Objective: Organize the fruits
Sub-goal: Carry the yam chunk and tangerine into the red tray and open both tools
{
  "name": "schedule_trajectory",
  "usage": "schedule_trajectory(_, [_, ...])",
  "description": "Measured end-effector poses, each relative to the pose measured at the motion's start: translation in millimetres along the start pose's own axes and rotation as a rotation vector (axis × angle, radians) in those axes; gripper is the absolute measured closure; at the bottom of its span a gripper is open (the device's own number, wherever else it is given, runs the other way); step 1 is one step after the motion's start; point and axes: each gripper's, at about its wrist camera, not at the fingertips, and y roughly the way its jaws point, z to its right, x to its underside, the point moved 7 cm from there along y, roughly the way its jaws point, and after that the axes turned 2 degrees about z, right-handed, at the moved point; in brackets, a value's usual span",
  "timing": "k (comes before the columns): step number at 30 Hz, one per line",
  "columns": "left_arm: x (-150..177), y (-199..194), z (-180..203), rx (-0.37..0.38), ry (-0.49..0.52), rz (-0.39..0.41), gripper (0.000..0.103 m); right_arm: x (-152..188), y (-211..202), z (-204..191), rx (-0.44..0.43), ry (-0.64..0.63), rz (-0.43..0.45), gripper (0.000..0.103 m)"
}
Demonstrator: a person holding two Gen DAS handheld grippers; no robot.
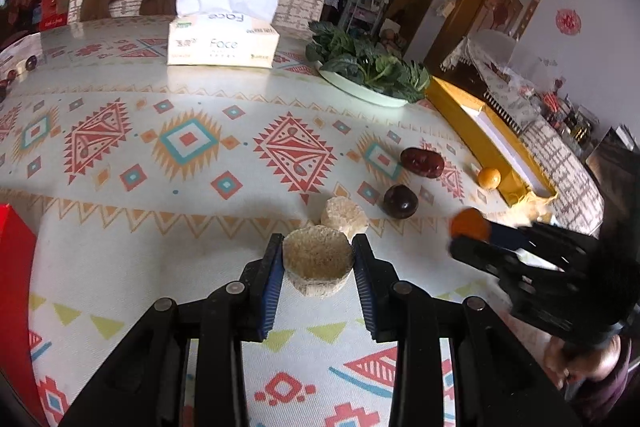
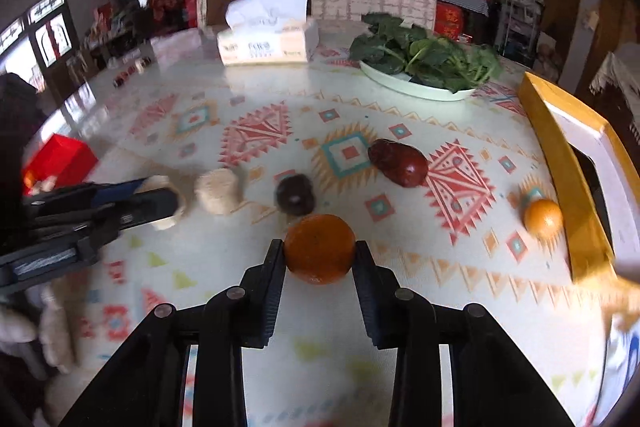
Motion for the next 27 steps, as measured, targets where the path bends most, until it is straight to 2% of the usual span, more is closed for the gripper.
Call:
schedule_trajectory(3, [3, -22, -1, 0.021, -0.029, 0.025, 0.070, 2, -31, -9, -0.002, 0.009, 0.036, 0.066])
schedule_trajectory(8, [12, -85, -21, -0.018, -0.058, 0.090, 0.070, -9, -60, -47, -0.057, -0.025, 0.072, 0.066])
schedule_trajectory(12, [13, -141, -61, -0.126, -0.075, 0.145, 0.070, -20, -65, -109, -0.175, -0.081, 0.084, 0.066])
schedule_trajectory(14, [12, -163, -88, -0.209, -0.084, 0.162, 0.070, -23, -63, -144, -0.244, -0.111, 0.077, 0.066])
schedule_trajectory(16, [10, -181, -121, -0.303, -0.100, 0.161, 0.070, -24, -59, -184, -0.318, -0.146, 0.064, 0.066])
schedule_trajectory(20, [6, -199, -184, -0.446, -0.149, 0.136, 0.070, -17, -51, -247, -0.404, -0.220, 0.041, 0.066])
schedule_trajectory(23, [3, -197, -225, -0.498, -0.201, 0.102, 0.070, -5, -43, -287, -0.454, -0.266, 0.010, 0.066])
schedule_trajectory(27, [8, -187, -264, -0.519, -0.268, 0.050, 0.070, 9, -31, -325, -0.497, -0.317, -0.033, 0.066])
